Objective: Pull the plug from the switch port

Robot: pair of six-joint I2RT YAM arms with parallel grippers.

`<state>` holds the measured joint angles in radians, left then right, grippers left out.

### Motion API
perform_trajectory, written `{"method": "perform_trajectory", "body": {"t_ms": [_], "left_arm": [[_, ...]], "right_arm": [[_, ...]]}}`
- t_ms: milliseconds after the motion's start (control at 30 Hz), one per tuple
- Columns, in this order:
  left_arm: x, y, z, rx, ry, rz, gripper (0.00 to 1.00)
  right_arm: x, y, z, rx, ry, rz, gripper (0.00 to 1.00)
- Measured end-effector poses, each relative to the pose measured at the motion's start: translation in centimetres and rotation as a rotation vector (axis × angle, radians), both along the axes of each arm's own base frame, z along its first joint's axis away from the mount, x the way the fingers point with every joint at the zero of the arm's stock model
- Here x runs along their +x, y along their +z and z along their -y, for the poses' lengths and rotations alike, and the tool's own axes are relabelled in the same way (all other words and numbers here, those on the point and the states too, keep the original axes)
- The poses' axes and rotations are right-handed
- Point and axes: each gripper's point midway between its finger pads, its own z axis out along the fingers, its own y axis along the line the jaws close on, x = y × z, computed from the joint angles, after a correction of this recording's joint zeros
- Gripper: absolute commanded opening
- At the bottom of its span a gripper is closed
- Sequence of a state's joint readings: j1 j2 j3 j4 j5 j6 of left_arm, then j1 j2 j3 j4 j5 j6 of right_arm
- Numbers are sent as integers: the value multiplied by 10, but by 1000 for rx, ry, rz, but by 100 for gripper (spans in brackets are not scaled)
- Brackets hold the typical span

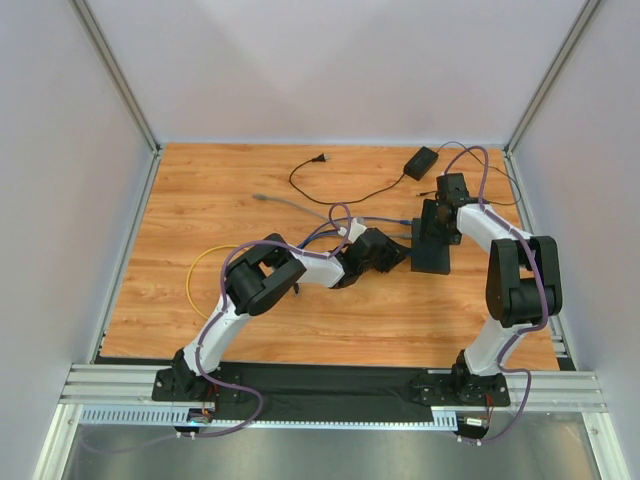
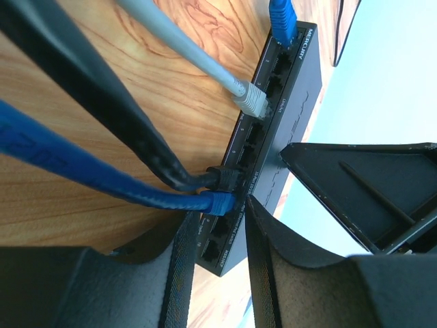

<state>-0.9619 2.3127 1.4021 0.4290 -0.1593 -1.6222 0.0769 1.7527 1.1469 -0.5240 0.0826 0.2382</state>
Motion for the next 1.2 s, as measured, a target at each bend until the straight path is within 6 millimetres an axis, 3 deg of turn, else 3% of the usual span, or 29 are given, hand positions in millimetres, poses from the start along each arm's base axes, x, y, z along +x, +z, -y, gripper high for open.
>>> {"method": "perform_trajectory", "body": {"t_ms": [567,1200], "left_arm": [[4,-4,6,-22,0,4,25],[1,-3,3,-67,-2,31,21]], "right_arm": [[5,0,0,1,0,13,61],[6,-1,-9,-17,25,13,66]]}}
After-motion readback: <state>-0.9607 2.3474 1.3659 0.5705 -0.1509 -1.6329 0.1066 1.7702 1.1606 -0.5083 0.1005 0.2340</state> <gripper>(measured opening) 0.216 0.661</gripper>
